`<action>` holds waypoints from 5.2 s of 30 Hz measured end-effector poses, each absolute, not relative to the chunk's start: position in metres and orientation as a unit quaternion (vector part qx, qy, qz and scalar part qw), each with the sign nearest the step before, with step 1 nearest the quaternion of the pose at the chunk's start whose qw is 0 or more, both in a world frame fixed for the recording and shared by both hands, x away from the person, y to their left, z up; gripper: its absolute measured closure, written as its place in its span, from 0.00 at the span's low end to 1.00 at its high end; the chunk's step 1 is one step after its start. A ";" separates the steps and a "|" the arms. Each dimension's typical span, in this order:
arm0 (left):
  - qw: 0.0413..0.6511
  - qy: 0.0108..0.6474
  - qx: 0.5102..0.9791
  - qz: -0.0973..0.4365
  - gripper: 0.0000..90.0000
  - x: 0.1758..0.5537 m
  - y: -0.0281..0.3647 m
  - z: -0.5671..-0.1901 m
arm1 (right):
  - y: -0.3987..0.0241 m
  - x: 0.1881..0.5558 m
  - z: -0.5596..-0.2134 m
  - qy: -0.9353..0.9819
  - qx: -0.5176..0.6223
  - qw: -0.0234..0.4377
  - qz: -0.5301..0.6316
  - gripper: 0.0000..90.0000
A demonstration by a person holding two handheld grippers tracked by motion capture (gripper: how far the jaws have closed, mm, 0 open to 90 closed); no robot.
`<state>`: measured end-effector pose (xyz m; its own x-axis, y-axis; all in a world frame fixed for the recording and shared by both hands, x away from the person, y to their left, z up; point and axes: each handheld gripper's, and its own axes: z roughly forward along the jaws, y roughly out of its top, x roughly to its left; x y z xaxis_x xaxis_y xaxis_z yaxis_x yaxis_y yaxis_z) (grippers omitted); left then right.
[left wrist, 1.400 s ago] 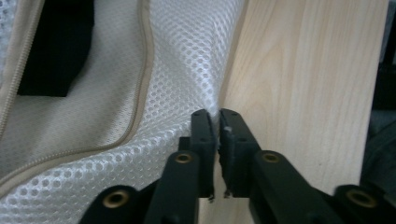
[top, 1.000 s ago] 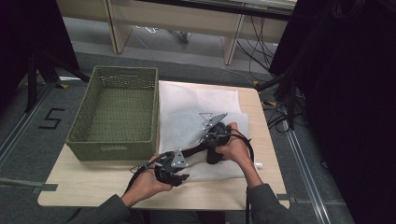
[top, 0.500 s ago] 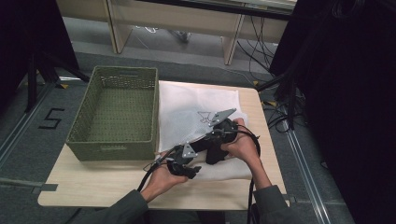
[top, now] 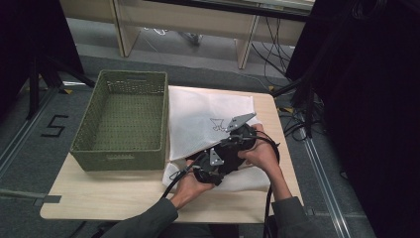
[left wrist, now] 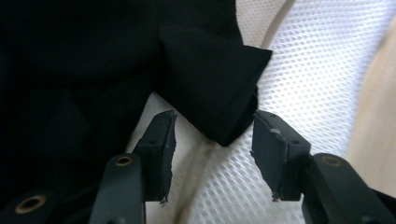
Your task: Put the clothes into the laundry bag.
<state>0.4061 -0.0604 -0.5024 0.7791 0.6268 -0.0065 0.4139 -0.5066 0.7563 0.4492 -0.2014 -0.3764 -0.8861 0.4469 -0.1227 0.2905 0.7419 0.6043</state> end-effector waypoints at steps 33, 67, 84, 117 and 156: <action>0.327 0.254 0.866 0.281 0.93 0.427 -0.064 -0.501 | -0.206 0.452 -0.375 0.921 0.210 0.120 0.307 0.99; 0.315 0.254 0.864 0.300 0.96 0.428 -0.061 -0.503 | -0.209 0.453 -0.377 0.920 0.220 0.112 0.305 0.99; 0.339 0.272 0.871 0.229 0.73 0.387 -0.013 -0.481 | -0.205 0.453 -0.382 0.926 0.213 0.108 0.294 0.99; 0.320 0.268 0.897 0.143 0.73 0.346 0.023 -0.494 | -0.177 0.452 -0.446 0.966 0.195 0.017 0.167 0.99; 0.324 0.227 0.912 0.109 0.83 0.337 0.010 -0.496 | -0.187 0.483 -0.465 0.950 0.239 0.089 0.178 0.98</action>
<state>0.3373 0.0103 -0.4960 0.8735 0.4840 0.0523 0.3423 -0.6872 0.6408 0.4832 -0.1868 -0.4652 -0.8701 0.4858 -0.0838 0.4224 0.8223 0.3813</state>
